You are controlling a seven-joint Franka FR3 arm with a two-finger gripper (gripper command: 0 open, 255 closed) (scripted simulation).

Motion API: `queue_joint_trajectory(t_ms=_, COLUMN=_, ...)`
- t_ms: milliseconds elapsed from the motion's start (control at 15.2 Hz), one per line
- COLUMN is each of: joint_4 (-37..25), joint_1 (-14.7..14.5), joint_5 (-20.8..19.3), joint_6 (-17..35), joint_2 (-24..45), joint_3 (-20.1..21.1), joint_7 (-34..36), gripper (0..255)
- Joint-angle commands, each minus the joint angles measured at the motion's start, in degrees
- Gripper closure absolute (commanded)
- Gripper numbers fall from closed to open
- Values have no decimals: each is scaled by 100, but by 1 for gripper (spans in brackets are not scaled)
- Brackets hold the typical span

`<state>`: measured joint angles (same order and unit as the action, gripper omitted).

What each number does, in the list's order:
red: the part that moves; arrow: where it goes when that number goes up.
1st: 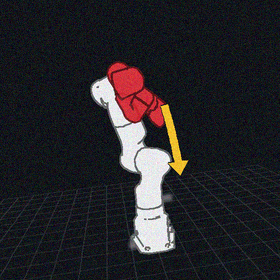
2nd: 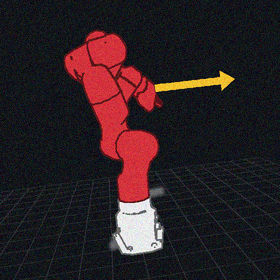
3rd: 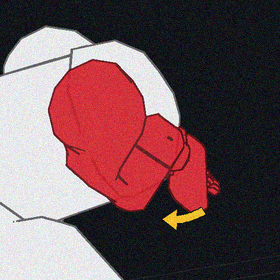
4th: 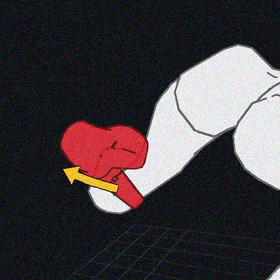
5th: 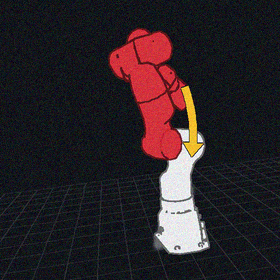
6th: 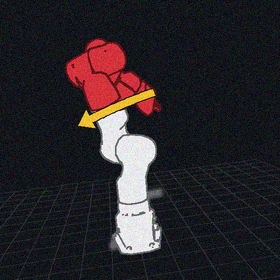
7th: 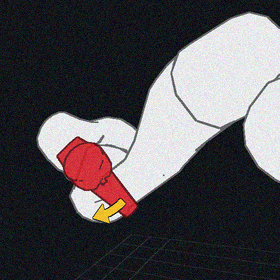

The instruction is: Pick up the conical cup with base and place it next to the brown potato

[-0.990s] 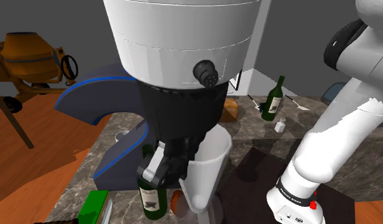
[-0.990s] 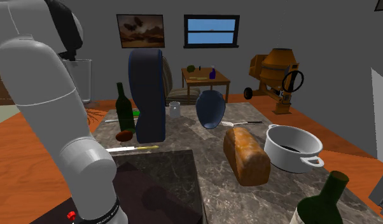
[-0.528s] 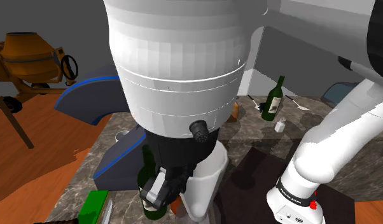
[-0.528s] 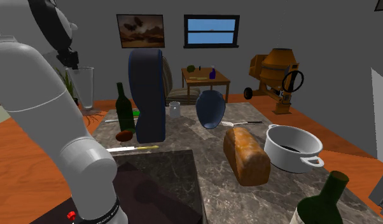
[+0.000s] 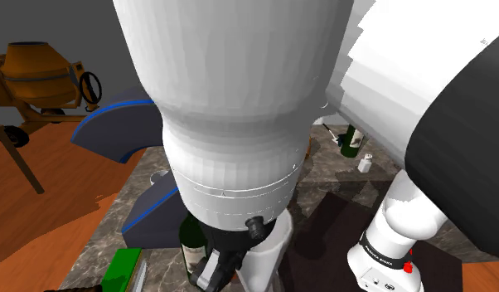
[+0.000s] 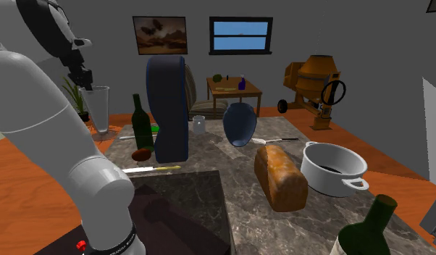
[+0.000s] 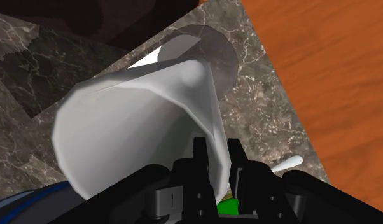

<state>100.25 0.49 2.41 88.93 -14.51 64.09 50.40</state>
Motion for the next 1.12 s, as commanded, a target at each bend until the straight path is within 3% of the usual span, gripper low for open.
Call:
queue_joint_trajectory(t_ms=0, joint_4=166, joint_1=-21, joint_5=27, joint_6=152, joint_2=-32, joint_3=-5, joint_7=5, gripper=255)
queue_joint_trajectory(t_ms=1056, joint_4=1385, joint_1=-62, joint_5=84, joint_6=1365, joint_2=-45, joint_3=166, joint_7=140, gripper=255)
